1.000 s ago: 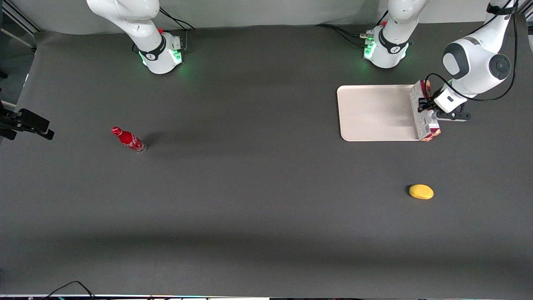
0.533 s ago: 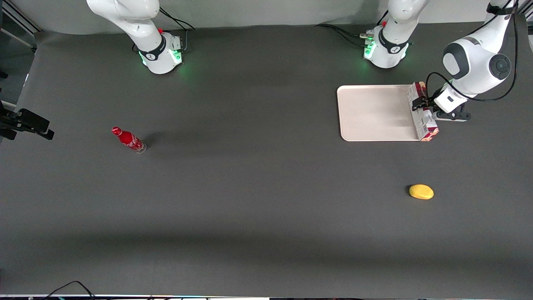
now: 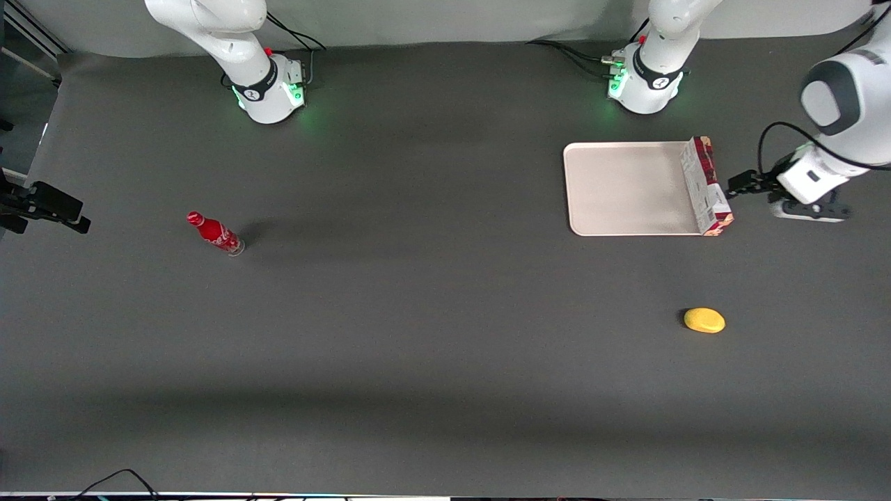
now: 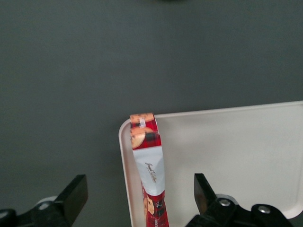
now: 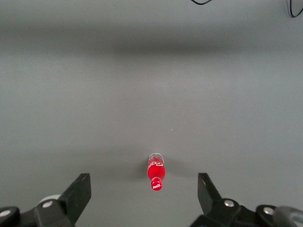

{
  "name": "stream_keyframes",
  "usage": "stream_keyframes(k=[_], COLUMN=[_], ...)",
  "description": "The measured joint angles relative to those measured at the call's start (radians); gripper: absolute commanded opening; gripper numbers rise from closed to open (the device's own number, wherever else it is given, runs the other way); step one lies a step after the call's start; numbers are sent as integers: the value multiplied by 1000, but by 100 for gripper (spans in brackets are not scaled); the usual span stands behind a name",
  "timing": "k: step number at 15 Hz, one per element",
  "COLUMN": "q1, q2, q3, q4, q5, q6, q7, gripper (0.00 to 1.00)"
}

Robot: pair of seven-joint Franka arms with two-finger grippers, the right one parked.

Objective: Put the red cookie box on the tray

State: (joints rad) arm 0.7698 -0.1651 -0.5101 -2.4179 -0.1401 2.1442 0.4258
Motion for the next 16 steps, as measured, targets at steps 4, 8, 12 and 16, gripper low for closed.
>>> stream_keyframes(k=[4, 8, 12, 16], q1=[-25, -63, -360, -659], q2=[46, 209, 250, 250], q3=[-28, -28, 193, 437], q4=[311, 619, 703, 768], q5=[73, 173, 184, 198], q6=[-194, -356, -468, -526], q7=[-89, -162, -272, -312], gripper=[100, 100, 100, 100])
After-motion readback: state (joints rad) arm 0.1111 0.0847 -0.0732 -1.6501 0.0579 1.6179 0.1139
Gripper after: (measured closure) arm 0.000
